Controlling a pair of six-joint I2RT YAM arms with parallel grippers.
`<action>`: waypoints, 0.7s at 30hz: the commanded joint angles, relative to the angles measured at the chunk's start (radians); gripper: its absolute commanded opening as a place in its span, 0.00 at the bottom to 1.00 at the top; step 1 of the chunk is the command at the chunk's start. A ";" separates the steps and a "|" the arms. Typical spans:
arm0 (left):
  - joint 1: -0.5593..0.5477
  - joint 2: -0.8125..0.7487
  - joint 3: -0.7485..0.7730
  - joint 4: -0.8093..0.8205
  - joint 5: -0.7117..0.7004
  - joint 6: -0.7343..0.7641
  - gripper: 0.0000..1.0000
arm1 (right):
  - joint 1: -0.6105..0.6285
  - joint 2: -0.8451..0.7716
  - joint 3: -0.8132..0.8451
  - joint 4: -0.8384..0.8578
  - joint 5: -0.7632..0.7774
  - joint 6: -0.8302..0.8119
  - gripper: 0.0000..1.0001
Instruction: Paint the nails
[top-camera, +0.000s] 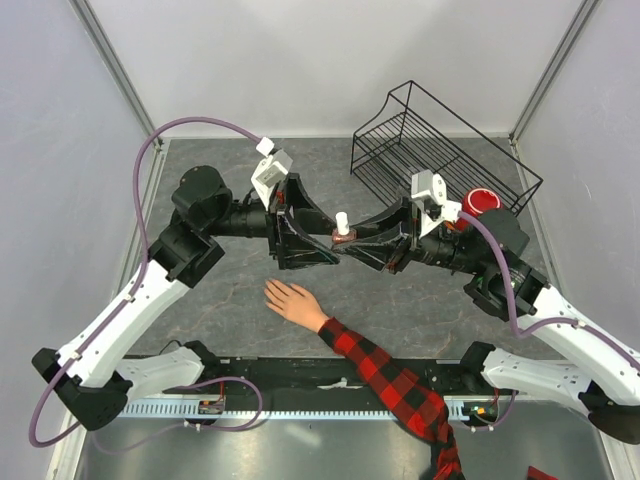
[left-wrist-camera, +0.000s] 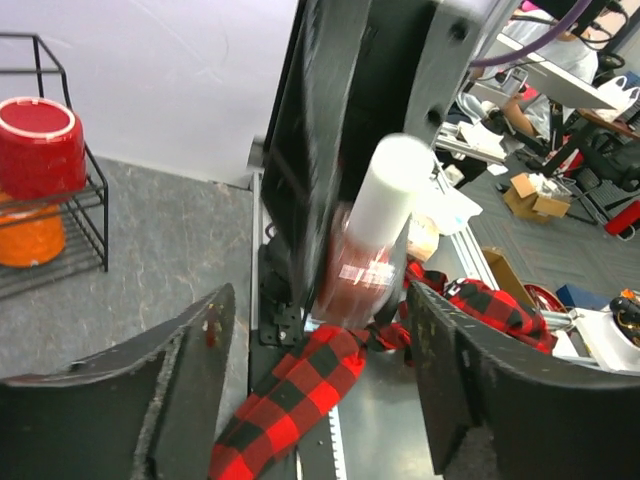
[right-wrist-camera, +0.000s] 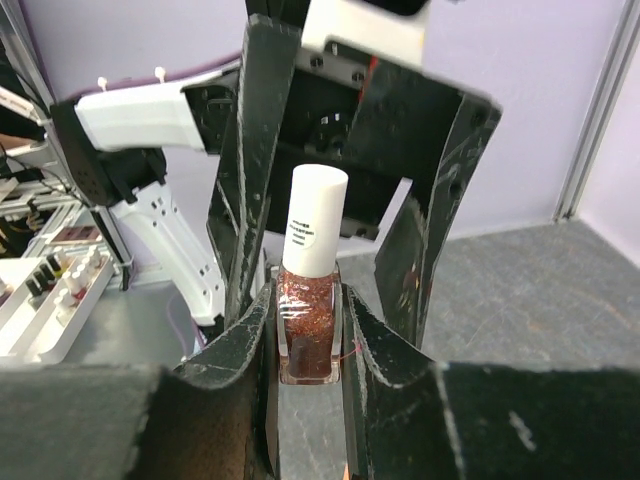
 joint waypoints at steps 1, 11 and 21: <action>0.023 -0.061 0.016 -0.129 -0.038 0.048 0.77 | 0.001 -0.005 0.056 0.068 0.034 -0.025 0.00; 0.028 -0.232 0.138 -0.398 -0.649 0.064 0.74 | 0.001 0.045 0.067 -0.015 0.171 -0.032 0.00; -0.072 -0.152 0.177 -0.361 -1.018 -0.023 0.72 | 0.012 0.123 0.120 -0.069 0.433 -0.036 0.00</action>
